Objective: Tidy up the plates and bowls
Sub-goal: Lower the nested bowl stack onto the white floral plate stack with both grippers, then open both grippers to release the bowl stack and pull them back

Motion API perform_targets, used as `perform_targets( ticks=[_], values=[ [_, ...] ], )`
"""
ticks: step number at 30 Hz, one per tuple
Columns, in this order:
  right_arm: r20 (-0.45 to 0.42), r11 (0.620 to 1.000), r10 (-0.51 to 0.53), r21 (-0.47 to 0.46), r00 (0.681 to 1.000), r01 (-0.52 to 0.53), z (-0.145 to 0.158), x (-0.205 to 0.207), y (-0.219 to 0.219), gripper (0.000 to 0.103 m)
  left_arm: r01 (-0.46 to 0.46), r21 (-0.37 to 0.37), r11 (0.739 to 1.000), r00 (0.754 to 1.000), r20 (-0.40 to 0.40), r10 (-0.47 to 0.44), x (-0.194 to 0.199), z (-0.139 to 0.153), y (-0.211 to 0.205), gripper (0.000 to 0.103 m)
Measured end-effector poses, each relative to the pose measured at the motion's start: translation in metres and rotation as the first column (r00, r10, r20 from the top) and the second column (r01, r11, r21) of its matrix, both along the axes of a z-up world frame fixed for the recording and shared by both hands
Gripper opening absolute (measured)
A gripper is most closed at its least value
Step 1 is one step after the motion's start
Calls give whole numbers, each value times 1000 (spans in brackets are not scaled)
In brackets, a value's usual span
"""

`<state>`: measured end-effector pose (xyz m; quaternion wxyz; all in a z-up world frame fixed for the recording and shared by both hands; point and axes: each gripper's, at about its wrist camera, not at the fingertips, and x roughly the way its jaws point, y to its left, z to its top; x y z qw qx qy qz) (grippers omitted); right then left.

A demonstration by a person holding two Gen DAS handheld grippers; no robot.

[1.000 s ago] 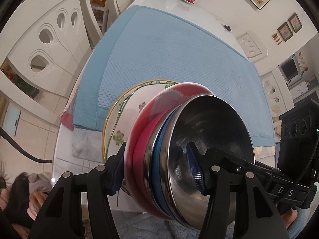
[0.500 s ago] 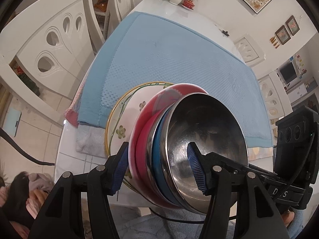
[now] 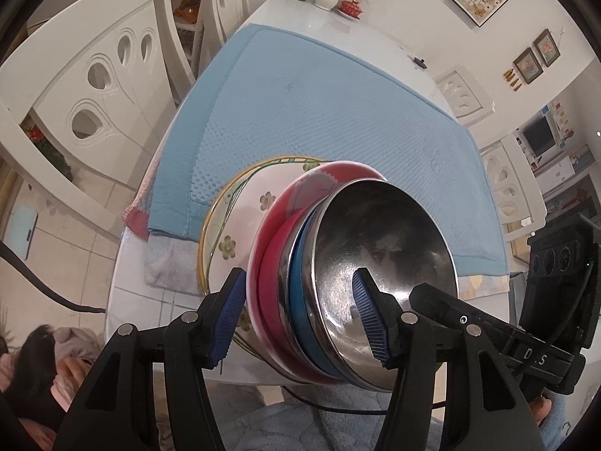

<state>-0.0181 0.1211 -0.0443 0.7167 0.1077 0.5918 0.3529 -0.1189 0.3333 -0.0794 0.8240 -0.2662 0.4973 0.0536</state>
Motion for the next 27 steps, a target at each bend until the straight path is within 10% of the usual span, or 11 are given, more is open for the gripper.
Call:
perform_targets(
  ticks=[22,27],
  values=[
    [54,999,-43,-12,998,44,12,-4,-14,58,95,27,995,987,124,-98,-11,44,-15,56],
    [68,998,-57,-12,996,58,15,-7,-25,62,154,133,979,982,92,-167,0,47,-38,60]
  ],
)
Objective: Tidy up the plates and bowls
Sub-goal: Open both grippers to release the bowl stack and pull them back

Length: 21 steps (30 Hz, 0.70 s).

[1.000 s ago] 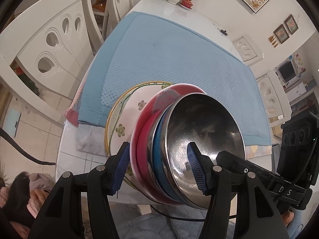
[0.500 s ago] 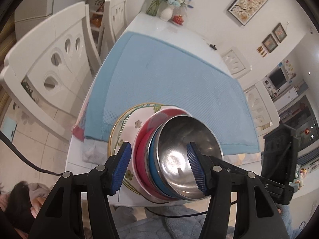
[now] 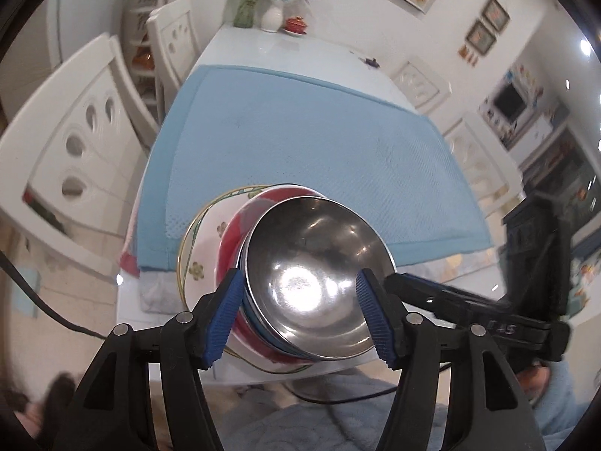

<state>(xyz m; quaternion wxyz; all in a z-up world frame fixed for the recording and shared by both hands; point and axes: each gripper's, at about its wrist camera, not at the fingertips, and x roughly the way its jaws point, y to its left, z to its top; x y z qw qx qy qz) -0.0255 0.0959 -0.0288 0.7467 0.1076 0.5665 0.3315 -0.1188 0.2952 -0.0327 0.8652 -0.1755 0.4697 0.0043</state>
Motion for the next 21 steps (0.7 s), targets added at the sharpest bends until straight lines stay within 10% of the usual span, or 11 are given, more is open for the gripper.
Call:
perform_targets(
  ticks=[11,21],
  values=[
    [22,996,-88,20,996,87,8,-8,-42,63,-101,67,993,991,99,94,11,23,3,60],
    [13,964,-264,15,964,264,9,-12,-113,63,114,102,988,989,79,-122,59,24,-77,60]
  ],
)
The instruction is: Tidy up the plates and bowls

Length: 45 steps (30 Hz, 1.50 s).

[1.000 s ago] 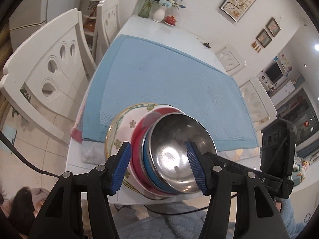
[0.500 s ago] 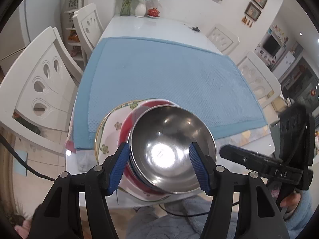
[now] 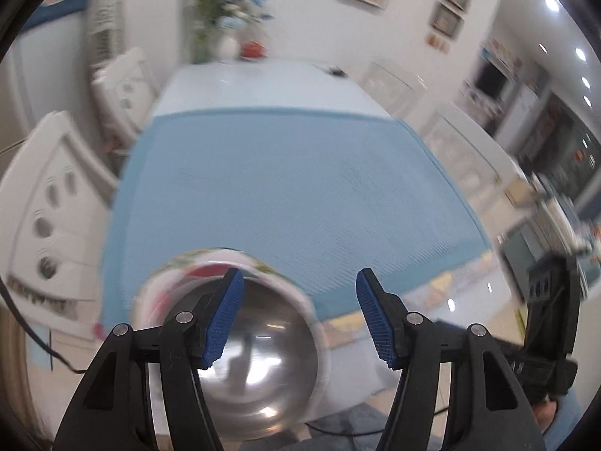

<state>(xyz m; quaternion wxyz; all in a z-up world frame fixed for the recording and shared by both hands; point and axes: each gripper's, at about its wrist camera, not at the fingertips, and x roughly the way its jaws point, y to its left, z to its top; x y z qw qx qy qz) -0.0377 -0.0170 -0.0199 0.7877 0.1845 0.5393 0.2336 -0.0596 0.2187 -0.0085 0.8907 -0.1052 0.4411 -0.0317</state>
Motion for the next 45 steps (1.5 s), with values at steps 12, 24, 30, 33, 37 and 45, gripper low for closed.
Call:
perform_targets(
  ticks=[12,24,30,33,37,45],
  values=[
    [-26,983,-185,-14,982,185,10,25,-86,66,301,15,953,953,-23,-301,50,0,-118,60],
    [-76,983,-132,-139,988,120,11,120,-126,70,262,-18,965,957,-122,-262,137,-36,-164,63],
    [-143,980,-80,-194,986,51,-22,184,-124,70,165,66,984,959,-243,-145,176,-73,-164,63],
    [-212,975,-126,-205,969,82,-50,215,-127,75,126,90,988,960,-261,-98,188,-85,-157,63],
    [-87,953,-77,-300,993,48,-40,236,-115,77,27,102,994,972,-234,-3,207,-94,-146,63],
    [101,911,13,-412,995,30,-50,237,-101,98,-207,201,957,947,-206,248,228,-145,-125,71]
  ],
)
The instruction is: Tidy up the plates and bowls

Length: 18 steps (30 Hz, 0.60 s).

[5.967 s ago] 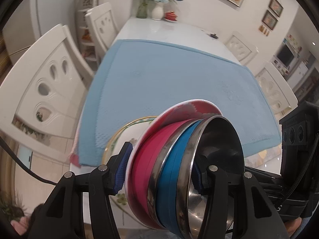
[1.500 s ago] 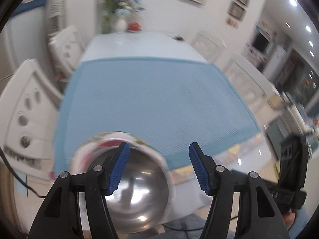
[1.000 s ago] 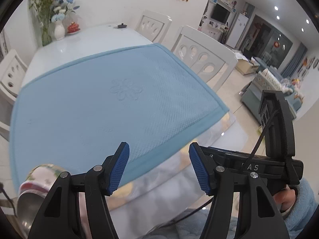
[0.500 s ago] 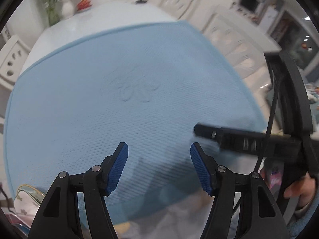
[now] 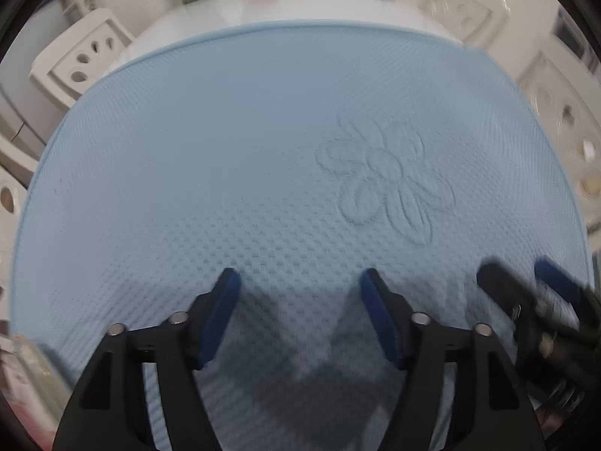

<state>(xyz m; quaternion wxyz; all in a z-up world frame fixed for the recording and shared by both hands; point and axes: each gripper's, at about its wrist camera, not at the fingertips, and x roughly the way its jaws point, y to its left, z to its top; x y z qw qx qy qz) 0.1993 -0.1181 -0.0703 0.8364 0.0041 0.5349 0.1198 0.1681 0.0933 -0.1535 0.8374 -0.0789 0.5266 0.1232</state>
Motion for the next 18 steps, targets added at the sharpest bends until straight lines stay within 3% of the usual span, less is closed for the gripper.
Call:
perform_targets(
  ticks=[3,7,10,18],
  values=[
    [81,1000,27,-11,996,-26,-5,-9,4,103,-18,86,996,999,45,14,-3,-4,1,88],
    [198,999,20,-36,980,-13,-9,-13,8,103,-31,122,992,996,87,21,-7,-8,6,103],
    [194,998,27,-64,981,-14,-10,-10,15,103,-38,100,994,990,139,24,-18,-11,13,103],
    [192,996,33,-91,981,-15,-12,-4,28,103,-41,36,999,988,149,36,-12,-19,22,103]
  ],
)
